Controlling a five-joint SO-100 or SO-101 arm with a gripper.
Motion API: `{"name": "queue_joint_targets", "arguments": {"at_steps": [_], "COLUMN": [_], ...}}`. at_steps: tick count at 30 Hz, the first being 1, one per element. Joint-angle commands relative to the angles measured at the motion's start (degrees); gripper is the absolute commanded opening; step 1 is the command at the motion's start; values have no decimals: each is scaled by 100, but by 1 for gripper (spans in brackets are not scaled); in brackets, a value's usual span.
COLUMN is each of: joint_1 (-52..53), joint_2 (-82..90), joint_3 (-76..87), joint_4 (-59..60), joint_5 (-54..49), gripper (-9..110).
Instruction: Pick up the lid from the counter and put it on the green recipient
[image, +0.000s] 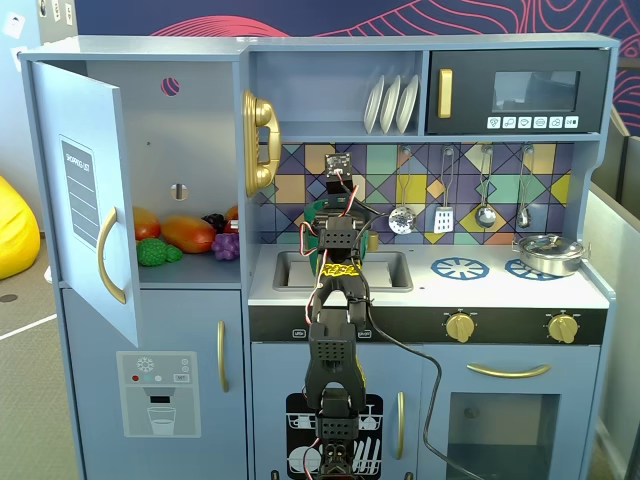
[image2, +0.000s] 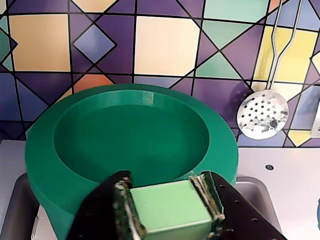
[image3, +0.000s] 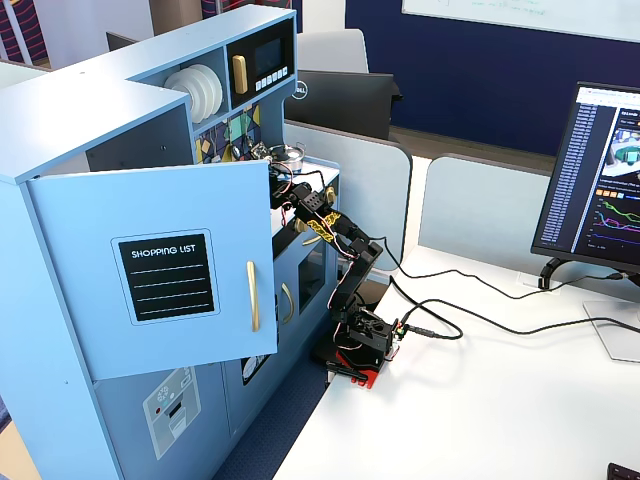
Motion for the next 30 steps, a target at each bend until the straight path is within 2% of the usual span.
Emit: {"name": "queue_joint_targets", "arguments": {"at_steps": [1, 3, 5, 15, 27, 30], "joint_1": [0, 26, 35, -9, 255, 369], "joint_2": [308, 290, 246, 694, 3885, 4553], "joint_3": [-62, -105, -229, -835, 2224, 3234], "joint_4": [-167, -316, -413, -211, 1213, 1547], "joint_5": [88, 158, 220, 70, 308, 413], "gripper": [28, 37, 40, 39, 33, 27]}}
